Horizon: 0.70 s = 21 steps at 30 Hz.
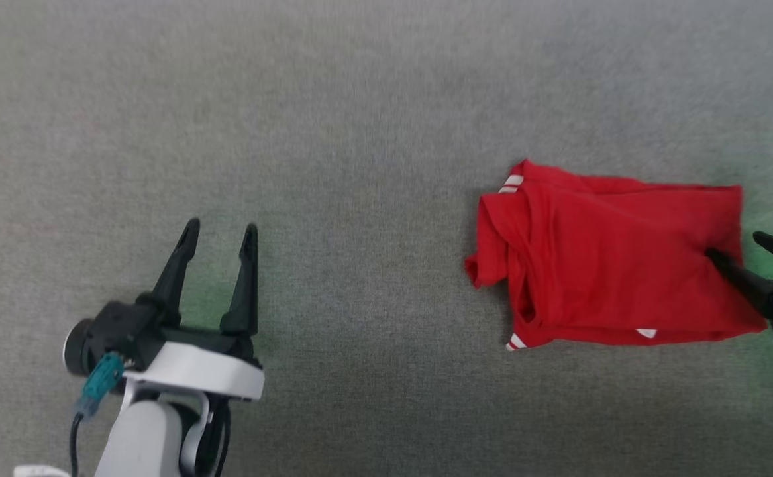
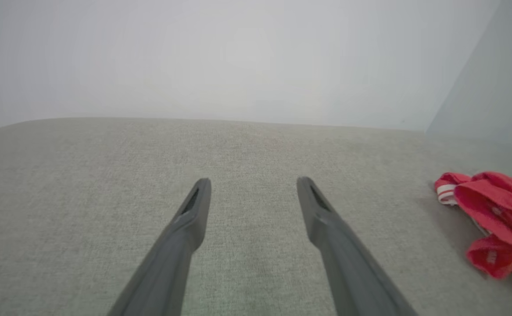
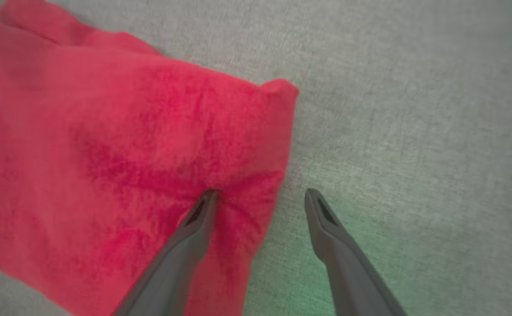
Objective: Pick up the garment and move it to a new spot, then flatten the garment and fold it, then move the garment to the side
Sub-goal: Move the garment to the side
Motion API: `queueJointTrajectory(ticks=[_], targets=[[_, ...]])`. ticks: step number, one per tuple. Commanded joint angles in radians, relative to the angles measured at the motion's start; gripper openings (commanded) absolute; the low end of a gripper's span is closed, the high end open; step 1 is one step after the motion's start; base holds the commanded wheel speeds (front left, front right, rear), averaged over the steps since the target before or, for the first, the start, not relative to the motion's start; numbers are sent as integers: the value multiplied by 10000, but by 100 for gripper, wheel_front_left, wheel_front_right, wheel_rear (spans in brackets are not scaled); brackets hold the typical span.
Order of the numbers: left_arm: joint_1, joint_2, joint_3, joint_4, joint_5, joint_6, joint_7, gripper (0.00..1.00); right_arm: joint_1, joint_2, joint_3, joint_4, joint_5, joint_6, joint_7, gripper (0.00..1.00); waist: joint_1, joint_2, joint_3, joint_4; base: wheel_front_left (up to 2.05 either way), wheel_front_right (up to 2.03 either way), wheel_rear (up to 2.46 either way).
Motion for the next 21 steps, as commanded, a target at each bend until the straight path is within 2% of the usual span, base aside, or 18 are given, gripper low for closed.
queueJointTrajectory(ticks=[1, 4, 9, 10, 11, 13, 14, 21], targets=[[-303, -70, -50, 12, -24, 10, -47, 100, -287, -207, 277, -33, 354, -2, 440, 100, 0, 0, 534, 111, 0, 0, 0], [-679, -138, -169, 66, -47, 10, -46, 100, -744, -334, 826, 248, 1038, -2, 1608, 100, 0, 0, 1029, 277, 0, 0, 0], [-1057, -234, -297, 123, -67, 10, -46, 100, -741, -165, 1552, 601, 1534, -30, 2767, 100, 0, 0, 1433, 454, 0, 0, 0], [-1105, -250, -316, 133, -68, 10, -46, 100, -740, -126, 1669, 626, 1553, -33, 2908, 84, 0, 0, 1484, 472, 0, 0, 0], [-1165, -258, -324, 150, -68, 10, -46, 100, -732, -127, 1769, 635, 1558, -35, 2991, 46, 0, 0, 1525, 481, 0, 0, 0], [-1248, -230, -336, 178, -56, 10, -46, 100, -727, -97, 1883, 697, 1537, -39, 3067, 5, 0, 0, 1561, 459, 0, 0, 0], [-1275, -204, -360, 194, -42, 10, -46, 100, -768, -62, 1876, 705, 1540, -39, 2999, 0, 0, 0, 1563, 433, 0, 0, 0], [-1258, 13, -378, 170, 34, 10, -48, 100, -1263, -169, 1242, 711, 1429, -52, 2172, 0, 0, 0, 1352, -33, 0, 0, 0]])
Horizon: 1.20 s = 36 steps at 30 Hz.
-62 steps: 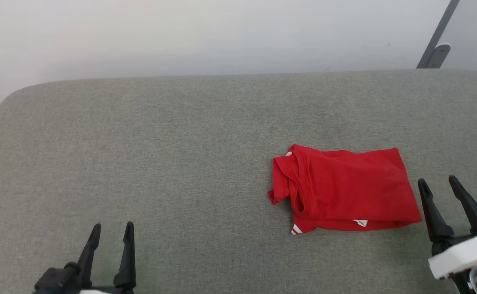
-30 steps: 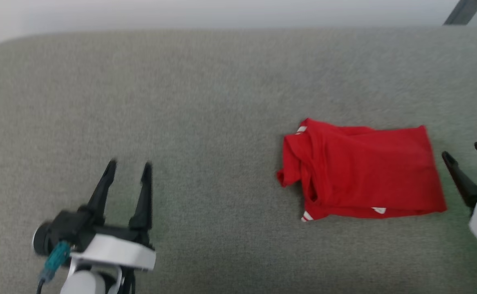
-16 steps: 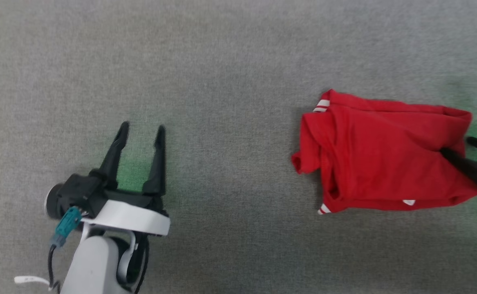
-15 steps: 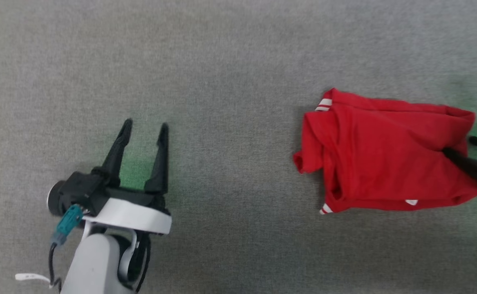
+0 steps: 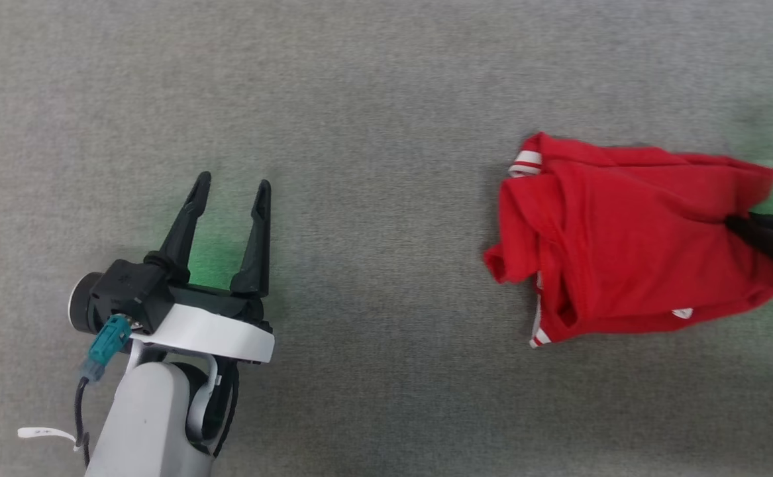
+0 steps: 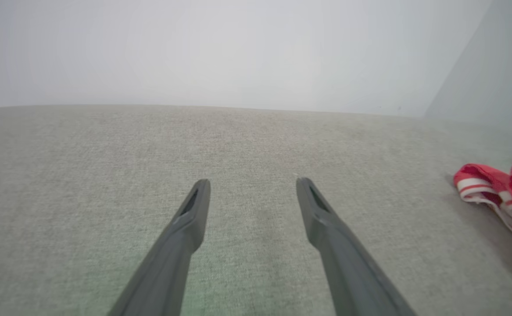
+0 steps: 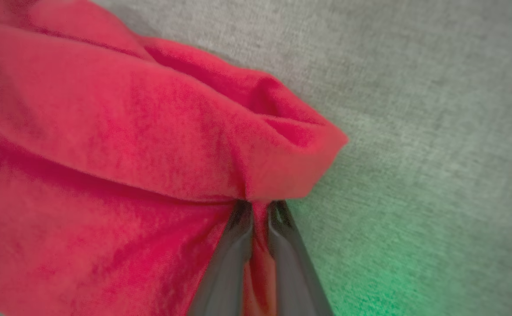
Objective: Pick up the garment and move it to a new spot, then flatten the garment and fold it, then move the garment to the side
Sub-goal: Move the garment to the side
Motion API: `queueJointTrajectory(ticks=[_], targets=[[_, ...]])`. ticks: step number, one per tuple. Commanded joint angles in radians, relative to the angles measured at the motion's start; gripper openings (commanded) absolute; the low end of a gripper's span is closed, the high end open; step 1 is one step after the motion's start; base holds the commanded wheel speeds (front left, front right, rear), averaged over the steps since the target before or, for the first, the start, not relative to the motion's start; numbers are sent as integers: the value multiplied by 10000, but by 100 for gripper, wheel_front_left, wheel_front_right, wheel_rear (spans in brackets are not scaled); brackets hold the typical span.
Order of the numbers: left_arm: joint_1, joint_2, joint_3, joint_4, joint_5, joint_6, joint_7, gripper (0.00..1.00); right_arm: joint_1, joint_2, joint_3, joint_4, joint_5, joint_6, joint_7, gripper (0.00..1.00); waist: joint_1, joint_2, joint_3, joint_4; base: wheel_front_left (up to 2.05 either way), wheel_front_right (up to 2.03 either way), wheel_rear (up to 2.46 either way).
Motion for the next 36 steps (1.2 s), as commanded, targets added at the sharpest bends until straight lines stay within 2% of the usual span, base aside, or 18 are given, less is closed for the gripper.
queueJointTrajectory(ticks=[1, 10, 18, 29, 32, 36], targets=[[-29, 25, -13, -50, 53, 10, -46, 100, 323, 276, 191, 436, -162, -116, -76, 0, 1, -1, -142, -199, 0, 0, 0], [-118, 323, -230, -537, 221, 10, -46, 100, 574, -275, -1585, 632, -36, -69, -1610, 0, 1, -1, -138, -1403, 0, 0, 0], [-1102, 818, -833, -875, 275, 10, -46, 100, 706, -455, -3229, 1936, -442, -66, -2399, 0, 1, -1, 689, -2325, 0, 0, 0], [-4100, 1730, -1864, -1037, 284, 10, -46, 100, -907, -642, -4346, 3809, -1113, -68, -3333, 0, 1, -1, 2535, -2813, 0, 0, 0], [-4824, 1861, -2074, -999, 295, 10, -46, 100, -1684, -738, -4499, 4603, -1789, -68, -3896, 0, 1, -1, 2930, -2849, 0, 0, 0], [-5582, 1986, -2194, -920, 288, 10, -32, 100, -2908, -411, -4494, 5642, -2880, -68, -4540, 0, 1, -1, 3345, -2900, 0, 0, 0]])
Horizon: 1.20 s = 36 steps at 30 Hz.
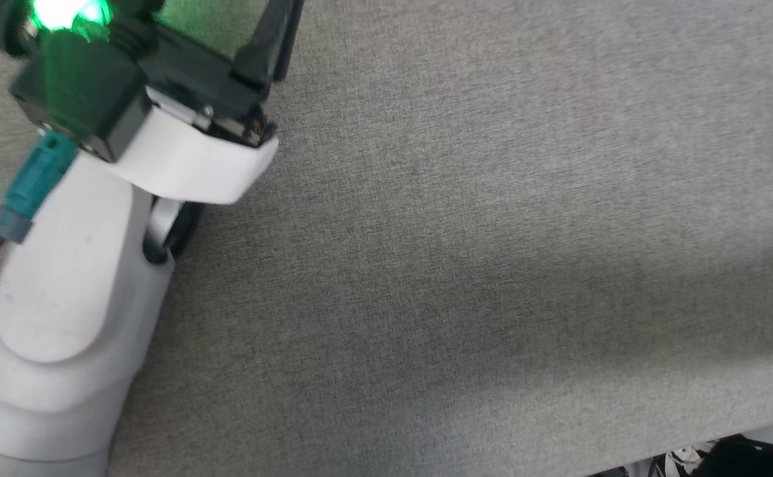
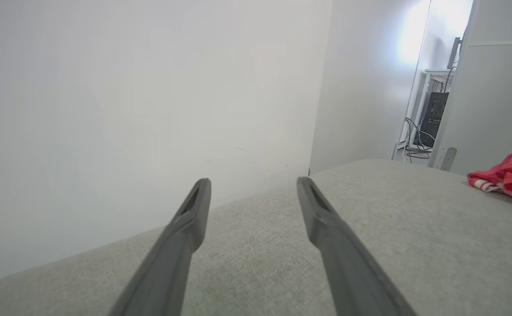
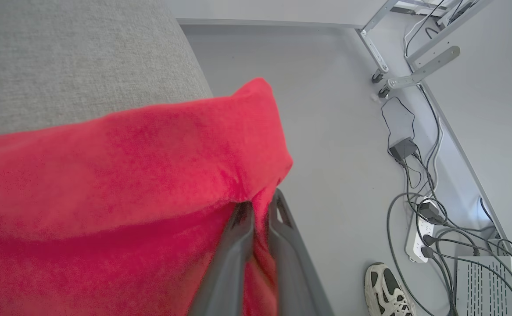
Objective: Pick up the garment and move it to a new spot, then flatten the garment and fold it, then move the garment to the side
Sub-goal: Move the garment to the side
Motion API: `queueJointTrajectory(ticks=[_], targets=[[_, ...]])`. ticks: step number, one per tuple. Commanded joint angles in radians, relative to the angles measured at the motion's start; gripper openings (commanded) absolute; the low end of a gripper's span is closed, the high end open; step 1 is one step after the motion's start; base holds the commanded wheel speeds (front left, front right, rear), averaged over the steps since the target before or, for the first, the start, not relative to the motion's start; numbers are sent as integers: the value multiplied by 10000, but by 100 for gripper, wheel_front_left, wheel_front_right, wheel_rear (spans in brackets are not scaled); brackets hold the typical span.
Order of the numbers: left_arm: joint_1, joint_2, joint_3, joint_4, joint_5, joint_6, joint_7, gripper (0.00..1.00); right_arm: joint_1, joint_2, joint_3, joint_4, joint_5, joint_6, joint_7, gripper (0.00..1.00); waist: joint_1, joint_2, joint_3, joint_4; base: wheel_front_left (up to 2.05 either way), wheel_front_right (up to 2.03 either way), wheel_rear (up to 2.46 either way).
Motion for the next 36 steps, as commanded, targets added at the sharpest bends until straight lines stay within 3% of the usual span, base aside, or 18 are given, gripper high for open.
queueJointTrajectory(ticks=[1, 5, 15, 16, 18, 19, 26, 36], targets=[[-217, 101, 10, 174, 80, 10, -15, 100, -408, 155, -33, 304, -322, -8, -234, 0, 0, 0, 292, -80, 0, 0, 0], [-611, 212, -31, 246, 74, 10, -12, 100, -1389, 601, -24, 1279, -1422, -8, -665, 0, 0, 0, 456, -113, 0, 0, 0], [-389, 129, -86, 188, 195, 10, -9, 100, -2390, 1324, 57, 2711, -2046, -7, -1313, 0, 0, 0, 379, -86, 0, 0, 0], [-337, 106, -69, 185, 195, 10, -9, 100, -2418, 1323, 92, 2784, -2012, -7, -1333, 9, 0, 0, 357, -78, 0, 0, 0], [-249, 72, -29, 155, 179, 10, -9, 100, -2504, 1276, 182, 2917, -2037, -7, -1517, 83, 0, 0, 293, -57, 0, 0, 0], [-205, 53, 1, 149, 157, 10, -9, 100, -2534, 1271, 207, 2985, -2031, -7, -1624, 100, 0, 0, 248, -36, 0, 0, 0], [477, -289, 424, 252, 78, 10, -9, 100, -2528, 1310, 731, 2871, -2084, -7, -2084, 100, 0, 0, -702, 308, 0, 0, 0], [2472, -955, 971, 802, -124, 10, -16, 100, -1430, 1489, 1923, 2033, -1558, -7, -1990, 100, 0, 0, -2948, 1301, 0, 0, 0]])
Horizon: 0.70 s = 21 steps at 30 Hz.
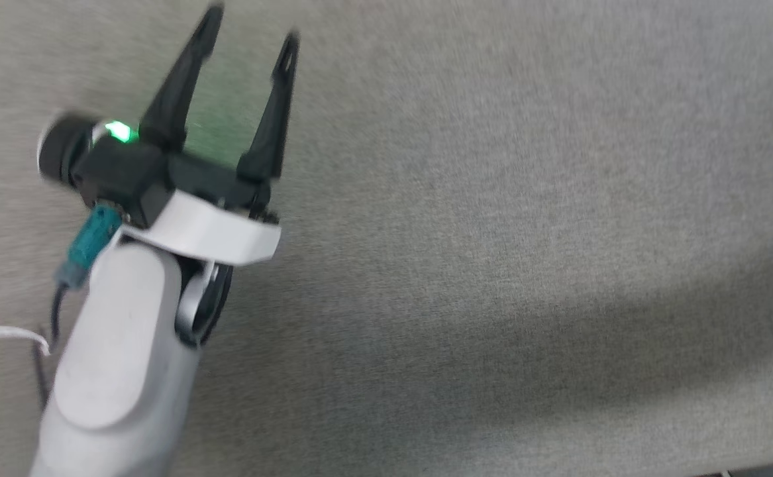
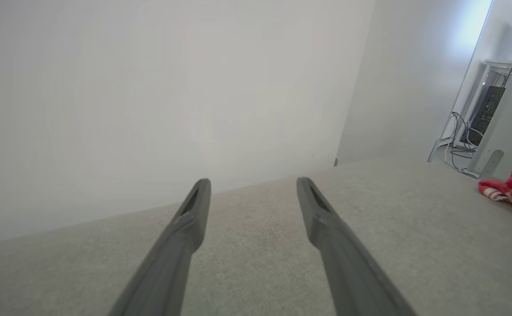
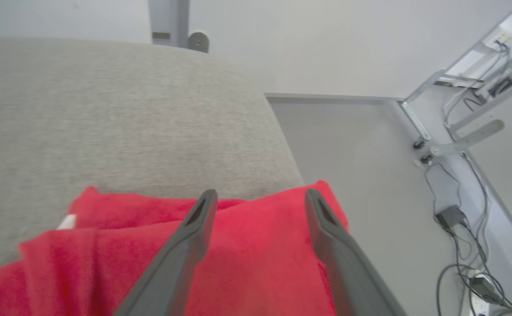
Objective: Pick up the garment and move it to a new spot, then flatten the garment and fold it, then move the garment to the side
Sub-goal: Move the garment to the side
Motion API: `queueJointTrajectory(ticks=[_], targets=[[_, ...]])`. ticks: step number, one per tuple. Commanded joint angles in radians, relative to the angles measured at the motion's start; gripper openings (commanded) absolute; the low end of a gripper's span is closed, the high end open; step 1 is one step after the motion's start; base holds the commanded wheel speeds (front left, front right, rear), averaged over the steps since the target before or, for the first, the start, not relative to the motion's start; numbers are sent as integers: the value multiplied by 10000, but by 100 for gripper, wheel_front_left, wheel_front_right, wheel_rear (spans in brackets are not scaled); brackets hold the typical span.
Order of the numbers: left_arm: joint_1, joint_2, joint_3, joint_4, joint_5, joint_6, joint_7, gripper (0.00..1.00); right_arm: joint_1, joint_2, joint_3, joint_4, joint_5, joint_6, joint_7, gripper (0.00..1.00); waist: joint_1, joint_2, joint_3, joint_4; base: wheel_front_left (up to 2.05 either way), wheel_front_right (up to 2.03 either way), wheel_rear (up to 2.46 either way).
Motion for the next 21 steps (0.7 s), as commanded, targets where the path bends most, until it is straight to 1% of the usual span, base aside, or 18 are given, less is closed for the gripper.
queueJointTrajectory(ticks=[1, 2, 6, 8, 11, 13, 18, 21], targets=[[468, -72, 112, 112, -1, 10, -18, 100, 377, 47, 188, -185, 134, -5, 6, 100, 0, 0, -1066, 633, 0, 0, 0], [931, -224, 209, 295, -24, 10, -18, 100, 730, 155, 426, -373, 270, -5, -41, 100, 0, 0, -1529, 835, 0, 0, 0], [1825, -437, 433, 621, -68, 10, -20, 100, 1476, 556, 900, -795, 465, -5, -67, 100, 0, 0, -2369, 1176, 0, 0, 0], [2241, -523, 560, 795, -106, 10, -18, 100, 1878, 701, 1102, -1027, 542, -5, -221, 100, 0, 0, -2761, 1345, 0, 0, 0], [2884, -660, 803, 973, -119, 10, -18, 100, 2582, 1122, 1471, -1531, 688, -5, -545, 100, 0, 0, -3345, 1582, 0, 0, 0], [3141, -697, 898, 1036, -143, 10, -18, 100, 2848, 1245, 1537, -1688, 835, -5, -681, 100, 0, 0, -3555, 1643, 0, 0, 0], [4321, -805, 1419, 1247, -224, 10, -18, 100, 4135, 1547, 1815, -2404, 1076, -5, -1404, 100, 0, 0, -4403, 1814, 0, 0, 0], [4874, -843, 1658, 1375, -297, 10, -20, 100, 4873, 1695, 1808, -2772, 1191, -5, -1859, 100, 0, 0, -4831, 1919, 0, 0, 0]])
